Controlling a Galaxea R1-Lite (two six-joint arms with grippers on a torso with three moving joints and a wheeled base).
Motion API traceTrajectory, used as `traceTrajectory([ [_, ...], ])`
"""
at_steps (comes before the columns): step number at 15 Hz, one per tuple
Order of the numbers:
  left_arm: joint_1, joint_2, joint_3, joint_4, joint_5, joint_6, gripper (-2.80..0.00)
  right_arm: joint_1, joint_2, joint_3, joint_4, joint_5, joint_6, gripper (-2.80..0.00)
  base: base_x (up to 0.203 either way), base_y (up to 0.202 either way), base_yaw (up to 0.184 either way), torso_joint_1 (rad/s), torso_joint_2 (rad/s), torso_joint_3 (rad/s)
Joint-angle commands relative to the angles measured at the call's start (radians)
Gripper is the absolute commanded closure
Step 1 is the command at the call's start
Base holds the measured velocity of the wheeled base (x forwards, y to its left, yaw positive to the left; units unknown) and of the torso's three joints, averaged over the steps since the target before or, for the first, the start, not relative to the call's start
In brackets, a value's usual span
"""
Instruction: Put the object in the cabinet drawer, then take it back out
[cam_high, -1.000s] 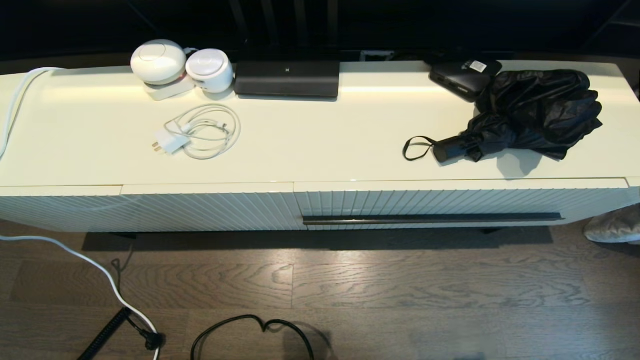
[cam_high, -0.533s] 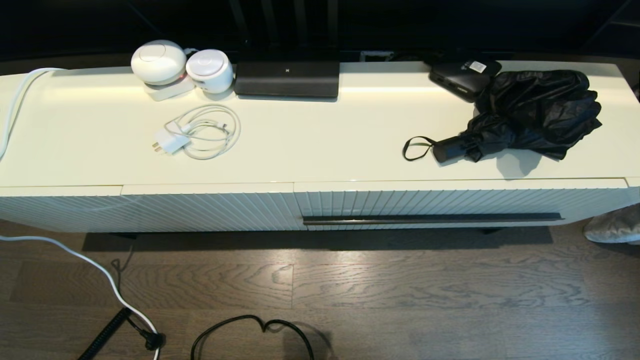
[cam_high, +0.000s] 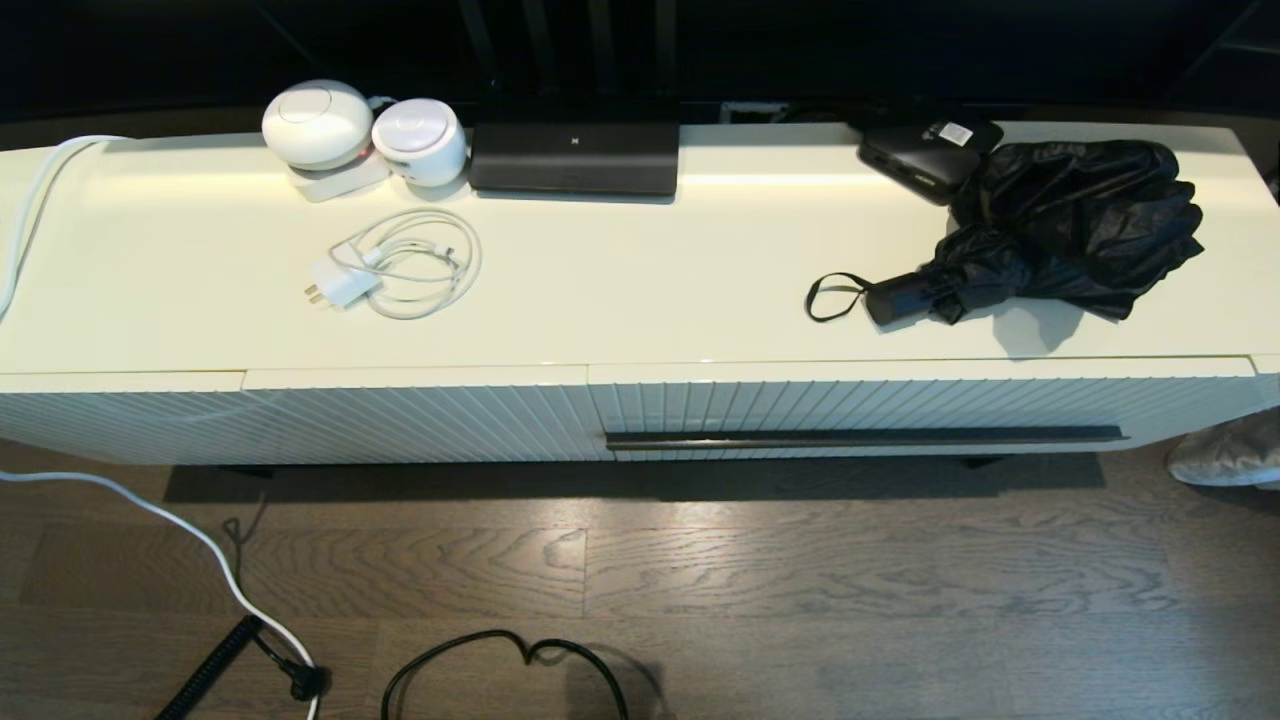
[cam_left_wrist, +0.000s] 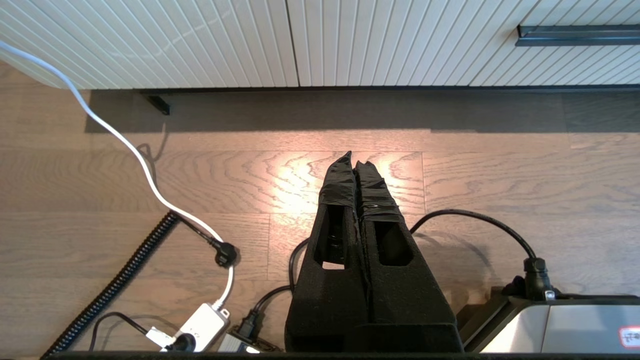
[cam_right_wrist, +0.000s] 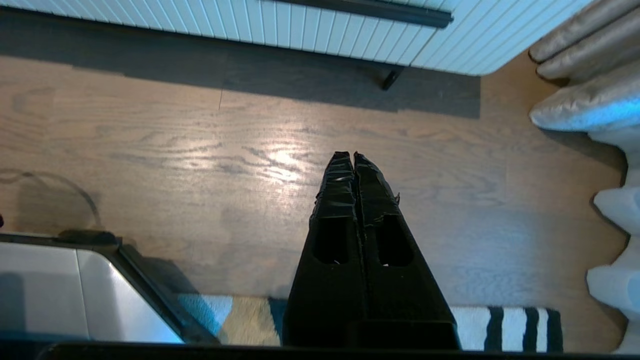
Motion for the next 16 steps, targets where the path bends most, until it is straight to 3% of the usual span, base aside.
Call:
traceTrajectory([
  [1,0.000,-0.002,0.000,0.000,0.000,0.000,0.00,0.000,0.002,0.017,-0.011,0.004,0.000,0.00,0.000,0.000,0.000,0.000,0.00,0.000],
  [5,0.000,-0.001,0.000,0.000,0.000,0.000,0.00,0.000,0.002,0.052,-0.105,0.017,-0.007,0.00,0.000,0.000,0.000,0.000,0.00,0.000],
  [7,0.000,-0.002,0.000,0.000,0.000,0.000,0.00,0.000,0.002,0.096,-0.216,0.032,-0.023,0.00,0.000,0.000,0.000,0.000,0.00,0.000],
  [11,0.000,-0.001,0.000,0.000,0.000,0.000,0.00,0.000,0.001,0.099,-0.205,0.058,-0.051,0.00,0.000,0.000,0.000,0.000,0.00,0.000],
  [16,0.000,-0.001,0.000,0.000,0.000,0.000,0.00,0.000,0.001,0.099,-0.165,0.049,0.043,0.00,0.000,0.000,0.000,0.000,0.00,0.000],
])
